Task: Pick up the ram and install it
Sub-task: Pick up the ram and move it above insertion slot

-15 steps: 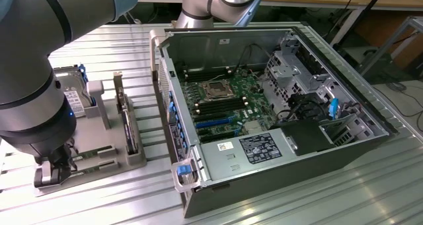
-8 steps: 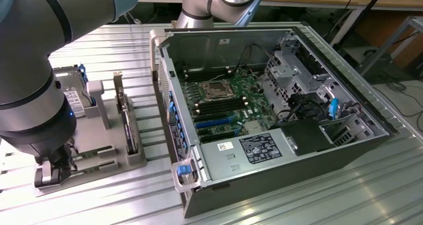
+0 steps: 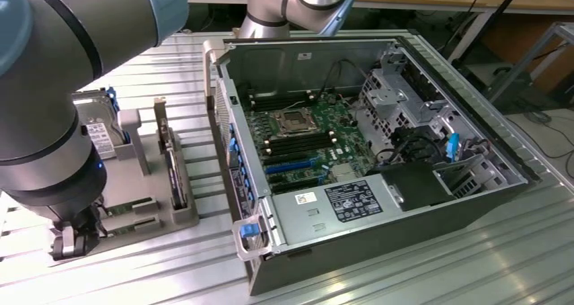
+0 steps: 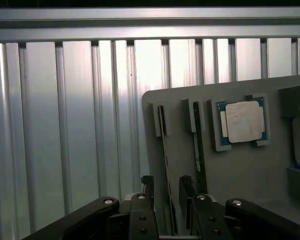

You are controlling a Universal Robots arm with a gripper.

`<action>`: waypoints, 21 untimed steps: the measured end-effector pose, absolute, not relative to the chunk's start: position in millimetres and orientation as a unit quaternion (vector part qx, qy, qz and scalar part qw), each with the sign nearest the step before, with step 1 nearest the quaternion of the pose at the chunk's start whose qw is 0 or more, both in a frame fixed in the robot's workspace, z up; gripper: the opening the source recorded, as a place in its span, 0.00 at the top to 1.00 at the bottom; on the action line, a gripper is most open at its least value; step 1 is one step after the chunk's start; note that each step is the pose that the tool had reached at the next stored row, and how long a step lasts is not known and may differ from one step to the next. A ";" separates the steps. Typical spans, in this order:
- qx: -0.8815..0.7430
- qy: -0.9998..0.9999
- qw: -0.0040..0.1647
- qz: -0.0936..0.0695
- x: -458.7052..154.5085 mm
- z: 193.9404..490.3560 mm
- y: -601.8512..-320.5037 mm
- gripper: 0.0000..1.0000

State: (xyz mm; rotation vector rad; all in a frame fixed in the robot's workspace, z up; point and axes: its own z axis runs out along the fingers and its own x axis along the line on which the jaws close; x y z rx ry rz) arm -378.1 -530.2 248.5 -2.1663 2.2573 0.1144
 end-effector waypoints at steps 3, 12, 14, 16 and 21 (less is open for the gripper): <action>-0.692 0.721 0.005 0.037 -380.1 241.7 -529.7 0.66; -0.692 0.721 0.006 0.036 -381.4 228.4 -522.6 0.66; -0.692 0.721 0.006 0.036 -382.1 224.3 -522.7 0.66; -0.692 0.721 0.007 0.035 -382.9 218.9 -522.7 0.66; -0.695 0.718 0.008 0.034 -383.7 207.5 -522.7 0.66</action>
